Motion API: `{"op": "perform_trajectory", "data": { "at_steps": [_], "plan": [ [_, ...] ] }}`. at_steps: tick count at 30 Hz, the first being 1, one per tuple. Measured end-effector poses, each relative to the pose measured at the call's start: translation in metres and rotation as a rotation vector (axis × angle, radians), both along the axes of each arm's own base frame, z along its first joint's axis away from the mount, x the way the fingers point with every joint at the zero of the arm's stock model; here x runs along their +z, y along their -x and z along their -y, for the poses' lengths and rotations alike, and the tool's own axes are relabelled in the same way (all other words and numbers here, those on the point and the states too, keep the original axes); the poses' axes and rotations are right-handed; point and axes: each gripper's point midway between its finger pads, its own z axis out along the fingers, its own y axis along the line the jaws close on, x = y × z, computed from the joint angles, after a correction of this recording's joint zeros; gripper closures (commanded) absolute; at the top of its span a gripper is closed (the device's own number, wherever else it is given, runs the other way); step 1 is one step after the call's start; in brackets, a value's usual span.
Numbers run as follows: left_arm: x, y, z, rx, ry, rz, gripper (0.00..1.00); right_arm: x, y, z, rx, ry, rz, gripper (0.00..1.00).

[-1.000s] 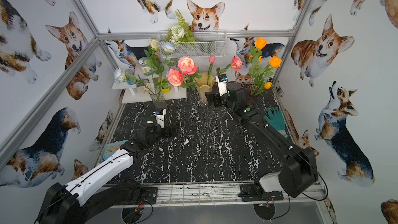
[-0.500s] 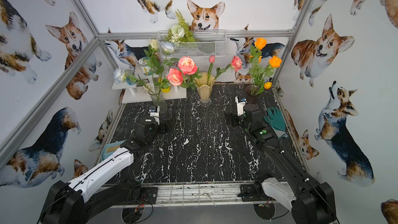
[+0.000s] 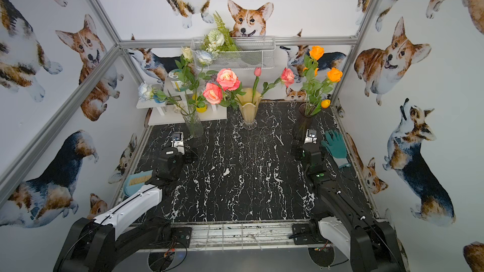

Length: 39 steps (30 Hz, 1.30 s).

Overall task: Arrange the flowers in different vases according to their variety
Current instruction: Reset both arms

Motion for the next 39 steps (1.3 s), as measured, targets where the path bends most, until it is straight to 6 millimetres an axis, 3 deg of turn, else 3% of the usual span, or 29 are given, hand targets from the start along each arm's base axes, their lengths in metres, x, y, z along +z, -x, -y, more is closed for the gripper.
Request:
{"op": "perform_trajectory", "data": {
  "at_steps": [8, 19, 24, 27, 32, 39],
  "plan": [
    [-0.011, -0.023, -0.034, 0.037, 0.009, 0.031, 0.0, -0.016, 0.003, 0.005, -0.005, 0.063, 0.102, 0.0],
    [-0.036, -0.03, -0.028, -0.041, 0.018, 0.056, 0.0, -0.024, 0.005, 0.008, -0.01, 0.1, 0.203, 0.0],
    [-0.063, -0.019, -0.029, -0.035, 0.017, 0.037, 0.0, -0.037, 0.008, 0.009, -0.007, 0.115, 0.204, 0.0],
    [-0.061, -0.02, -0.03, -0.029, 0.015, 0.067, 0.0, -0.039, 0.01, 0.01, -0.012, 0.115, 0.215, 0.0],
    [-0.054, -0.024, -0.031, -0.021, 0.013, 0.104, 0.0, -0.026, 0.008, 0.015, -0.024, 0.105, 0.265, 0.0],
    [-0.051, -0.025, -0.031, -0.021, 0.013, 0.117, 0.0, -0.029, 0.009, 0.021, -0.033, 0.079, 0.27, 0.0]
  ]
}}
